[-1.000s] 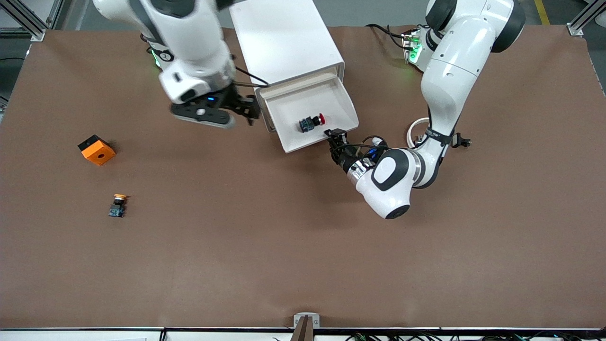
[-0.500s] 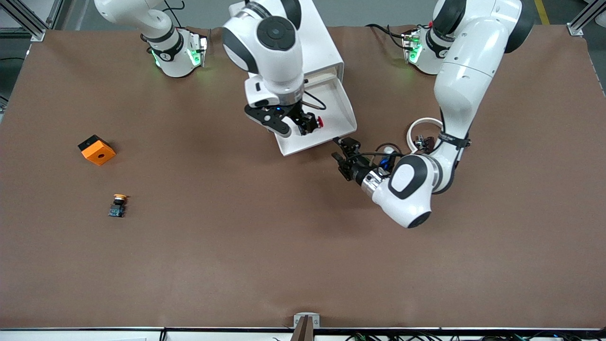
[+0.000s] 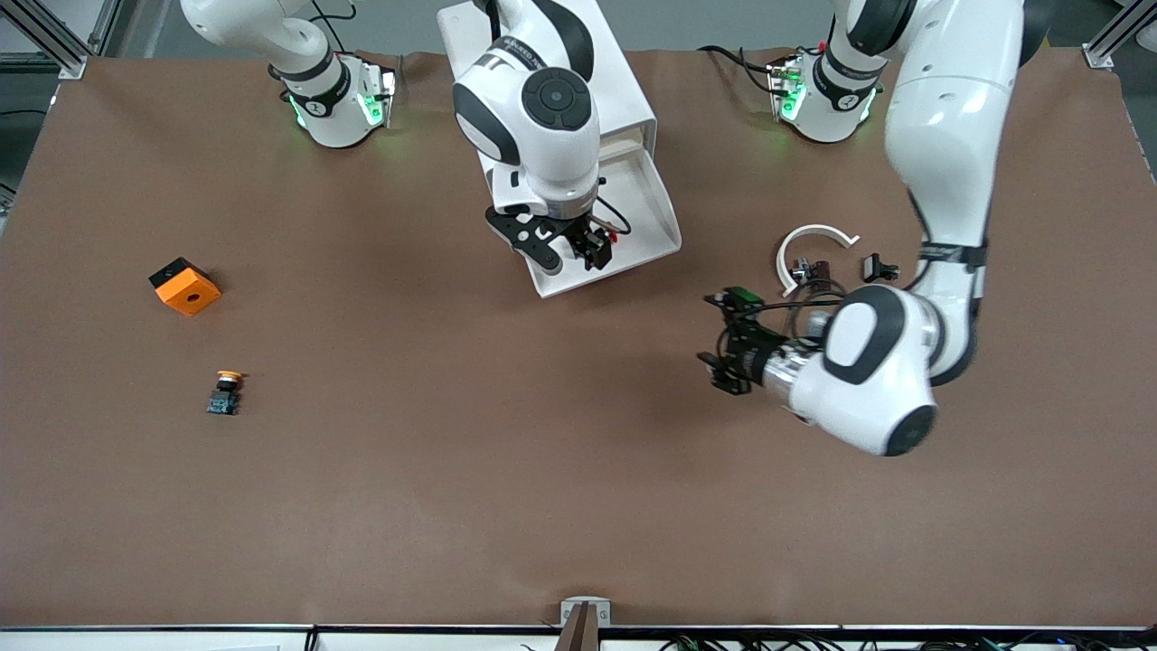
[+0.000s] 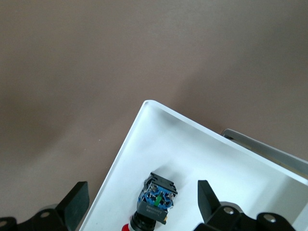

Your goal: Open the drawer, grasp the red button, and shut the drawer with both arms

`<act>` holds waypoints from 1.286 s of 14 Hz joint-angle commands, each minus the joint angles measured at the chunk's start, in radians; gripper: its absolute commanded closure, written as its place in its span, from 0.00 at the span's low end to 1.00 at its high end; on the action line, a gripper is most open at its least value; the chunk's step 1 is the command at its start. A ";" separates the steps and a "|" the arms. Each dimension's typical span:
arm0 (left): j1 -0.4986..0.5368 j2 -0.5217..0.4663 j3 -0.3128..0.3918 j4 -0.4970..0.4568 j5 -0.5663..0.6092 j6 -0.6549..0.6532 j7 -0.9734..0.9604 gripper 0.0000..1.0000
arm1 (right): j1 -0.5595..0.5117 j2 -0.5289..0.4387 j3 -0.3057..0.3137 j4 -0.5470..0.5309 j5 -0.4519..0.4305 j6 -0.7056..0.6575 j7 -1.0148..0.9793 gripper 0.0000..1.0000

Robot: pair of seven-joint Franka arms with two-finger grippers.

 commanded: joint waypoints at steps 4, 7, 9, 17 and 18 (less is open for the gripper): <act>0.098 -0.094 0.062 -0.012 0.064 0.003 0.393 0.00 | 0.031 0.027 -0.003 0.006 0.007 -0.022 0.072 0.00; 0.081 -0.171 0.058 -0.017 0.244 -0.001 0.540 0.00 | 0.050 0.047 -0.003 0.006 0.007 -0.021 0.098 0.00; 0.069 -0.219 0.049 -0.017 0.308 -0.003 0.622 0.00 | 0.057 0.058 -0.003 0.008 0.007 -0.019 0.117 0.00; 0.075 -0.334 -0.034 -0.050 0.461 0.000 0.972 0.00 | 0.051 0.099 -0.003 0.016 0.010 -0.008 0.117 0.23; 0.075 -0.334 -0.054 -0.050 0.477 0.003 0.974 0.00 | 0.056 0.109 -0.003 0.019 0.010 -0.001 0.117 0.31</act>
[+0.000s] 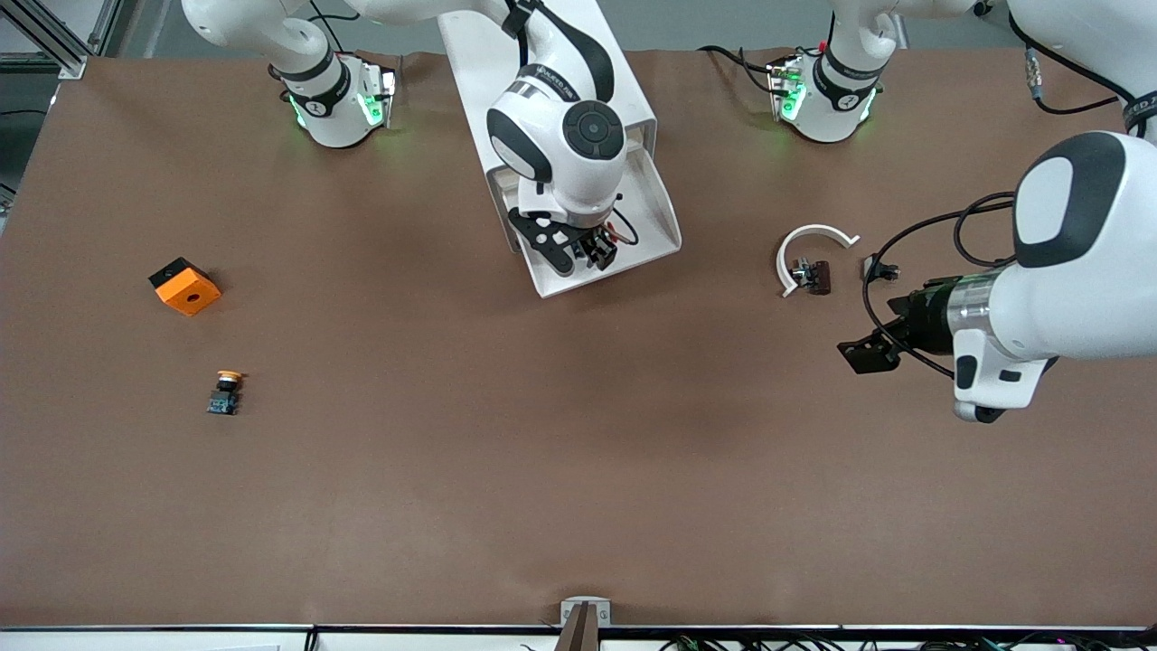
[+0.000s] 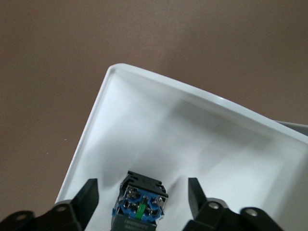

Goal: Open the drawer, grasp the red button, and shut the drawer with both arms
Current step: 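Lift the red button out with the right gripper while the left gripper withdraws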

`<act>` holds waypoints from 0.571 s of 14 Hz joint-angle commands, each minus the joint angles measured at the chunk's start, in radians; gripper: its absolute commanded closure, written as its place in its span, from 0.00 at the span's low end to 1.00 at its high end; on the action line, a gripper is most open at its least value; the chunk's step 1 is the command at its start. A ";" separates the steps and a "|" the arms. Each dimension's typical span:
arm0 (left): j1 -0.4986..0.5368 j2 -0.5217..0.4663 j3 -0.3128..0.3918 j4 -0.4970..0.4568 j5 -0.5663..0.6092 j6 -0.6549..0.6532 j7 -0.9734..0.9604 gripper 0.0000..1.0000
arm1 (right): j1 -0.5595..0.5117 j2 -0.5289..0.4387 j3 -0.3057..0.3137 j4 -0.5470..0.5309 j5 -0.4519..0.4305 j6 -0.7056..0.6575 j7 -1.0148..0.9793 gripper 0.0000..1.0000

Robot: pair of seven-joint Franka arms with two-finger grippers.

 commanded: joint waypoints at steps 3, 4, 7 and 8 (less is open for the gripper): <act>0.003 -0.031 -0.069 -0.069 0.069 0.055 0.089 0.00 | 0.006 0.036 0.000 0.023 0.024 0.037 0.020 0.68; 0.003 -0.030 -0.069 -0.069 0.069 0.062 0.115 0.00 | 0.006 0.036 0.000 0.023 0.024 0.037 0.018 0.81; 0.001 -0.036 -0.070 -0.090 0.076 0.073 0.129 0.00 | -0.006 0.034 0.000 0.042 0.022 0.028 0.000 0.95; 0.001 -0.053 -0.078 -0.110 0.104 0.094 0.129 0.00 | -0.014 0.033 0.000 0.073 0.024 0.017 -0.002 0.95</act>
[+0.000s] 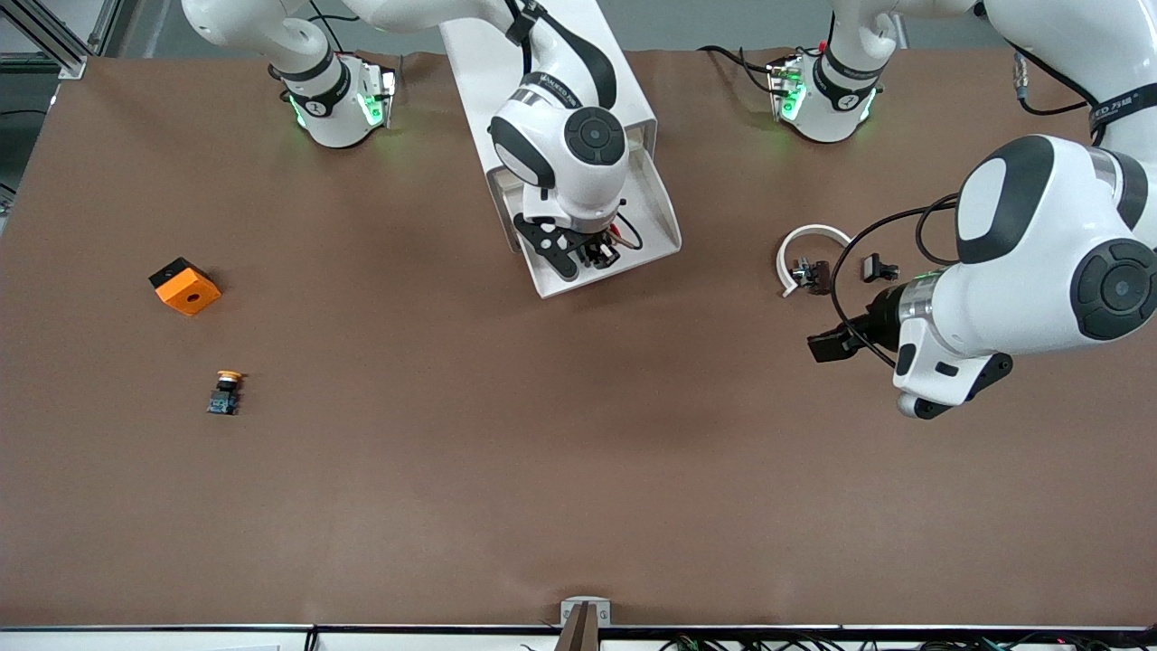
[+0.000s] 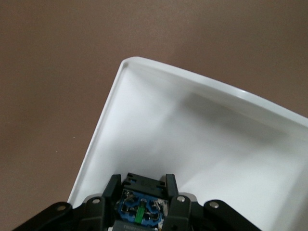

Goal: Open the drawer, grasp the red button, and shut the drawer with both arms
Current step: 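Lift the red button out with the right gripper while the left gripper withdraws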

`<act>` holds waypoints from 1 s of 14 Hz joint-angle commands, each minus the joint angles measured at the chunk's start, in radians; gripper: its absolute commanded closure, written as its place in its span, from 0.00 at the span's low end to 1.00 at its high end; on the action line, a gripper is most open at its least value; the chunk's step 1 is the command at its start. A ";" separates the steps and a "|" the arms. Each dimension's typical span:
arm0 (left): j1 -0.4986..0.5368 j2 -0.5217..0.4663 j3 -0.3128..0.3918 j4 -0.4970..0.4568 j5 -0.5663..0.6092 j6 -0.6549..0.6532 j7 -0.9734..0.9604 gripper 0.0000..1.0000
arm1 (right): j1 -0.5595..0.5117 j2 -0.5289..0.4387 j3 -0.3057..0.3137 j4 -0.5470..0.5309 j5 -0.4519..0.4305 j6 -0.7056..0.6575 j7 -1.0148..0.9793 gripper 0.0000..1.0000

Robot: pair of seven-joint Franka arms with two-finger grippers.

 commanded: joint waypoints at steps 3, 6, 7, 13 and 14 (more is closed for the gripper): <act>0.020 -0.080 -0.032 -0.103 0.057 0.055 0.030 0.00 | -0.062 0.009 0.000 0.181 0.020 -0.188 -0.071 0.95; 0.038 -0.083 -0.032 -0.112 0.057 0.051 0.042 0.00 | -0.157 -0.024 0.002 0.249 0.021 -0.351 -0.313 0.95; 0.054 -0.083 -0.032 -0.127 0.057 0.051 0.042 0.00 | -0.197 -0.052 0.000 0.249 0.021 -0.382 -0.437 0.95; 0.060 -0.103 -0.032 -0.126 0.060 0.052 0.045 0.00 | -0.487 -0.097 -0.009 0.238 -0.003 -0.454 -1.217 0.95; 0.054 -0.103 -0.032 -0.126 0.062 0.058 0.071 0.00 | -0.536 -0.094 -0.009 0.229 -0.023 -0.442 -1.341 0.95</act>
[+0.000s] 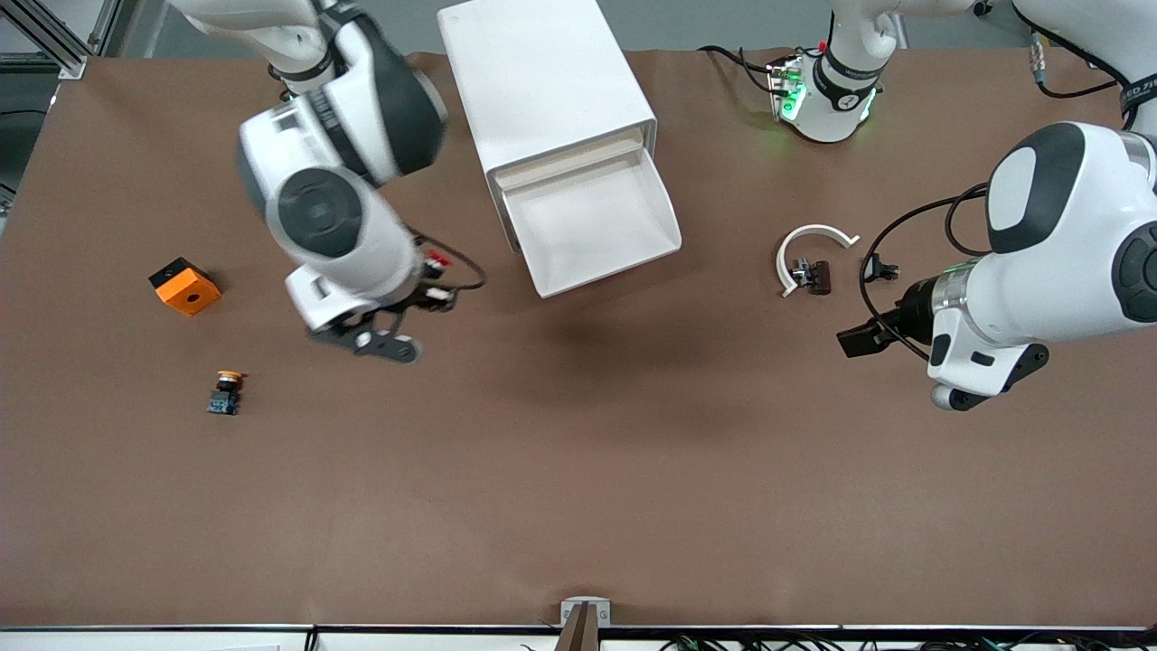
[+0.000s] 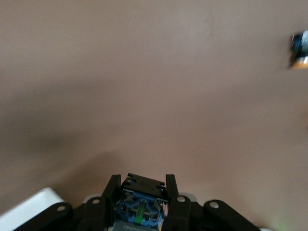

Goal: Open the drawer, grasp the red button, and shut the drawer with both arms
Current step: 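Lower the red button onto the table beside the yellow button, then push the open drawer shut into the cabinet with the left gripper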

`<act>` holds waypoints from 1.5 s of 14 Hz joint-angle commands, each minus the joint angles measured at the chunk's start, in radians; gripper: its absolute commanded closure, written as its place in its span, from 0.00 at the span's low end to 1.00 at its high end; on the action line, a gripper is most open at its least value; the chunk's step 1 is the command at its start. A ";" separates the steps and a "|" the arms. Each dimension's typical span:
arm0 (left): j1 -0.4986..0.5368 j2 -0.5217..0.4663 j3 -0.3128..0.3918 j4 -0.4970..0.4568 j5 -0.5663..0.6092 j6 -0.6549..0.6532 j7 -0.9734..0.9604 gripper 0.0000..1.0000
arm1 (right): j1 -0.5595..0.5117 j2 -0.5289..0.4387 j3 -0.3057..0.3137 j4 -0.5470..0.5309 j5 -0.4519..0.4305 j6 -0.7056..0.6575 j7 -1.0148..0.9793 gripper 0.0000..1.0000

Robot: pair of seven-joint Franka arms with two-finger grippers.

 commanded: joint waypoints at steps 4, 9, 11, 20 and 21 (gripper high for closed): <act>-0.023 -0.030 -0.020 -0.038 0.024 0.008 0.187 0.00 | -0.260 -0.001 0.018 -0.196 -0.092 0.308 -0.580 0.95; -0.079 0.024 -0.092 -0.050 0.020 0.085 0.178 0.00 | -0.349 0.095 0.017 -0.268 -0.095 0.481 -0.617 0.94; -0.131 0.021 -0.095 -0.145 0.008 0.210 0.174 0.00 | -0.355 0.134 0.015 -0.273 -0.109 0.516 -0.616 0.94; -0.429 0.120 -0.095 -0.308 0.004 0.427 -0.207 0.00 | -0.437 0.157 0.017 -0.486 -0.166 0.806 -0.642 0.93; -0.441 0.122 -0.095 -0.306 0.004 0.427 -0.213 0.00 | -0.440 0.157 0.017 -0.497 -0.164 0.809 -0.644 0.93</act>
